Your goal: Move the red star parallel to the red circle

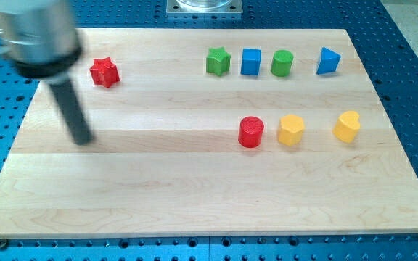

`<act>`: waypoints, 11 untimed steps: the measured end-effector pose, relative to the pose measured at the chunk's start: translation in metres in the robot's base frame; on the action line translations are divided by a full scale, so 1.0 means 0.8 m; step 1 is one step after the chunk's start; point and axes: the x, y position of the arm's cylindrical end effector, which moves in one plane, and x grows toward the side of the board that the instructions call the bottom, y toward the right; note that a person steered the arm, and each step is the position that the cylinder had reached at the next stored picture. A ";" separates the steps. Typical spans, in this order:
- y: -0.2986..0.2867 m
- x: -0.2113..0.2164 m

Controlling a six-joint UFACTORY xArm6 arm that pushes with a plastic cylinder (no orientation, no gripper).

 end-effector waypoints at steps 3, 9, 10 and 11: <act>0.159 -0.170; 0.162 -0.069; 0.162 -0.035; 0.282 -0.033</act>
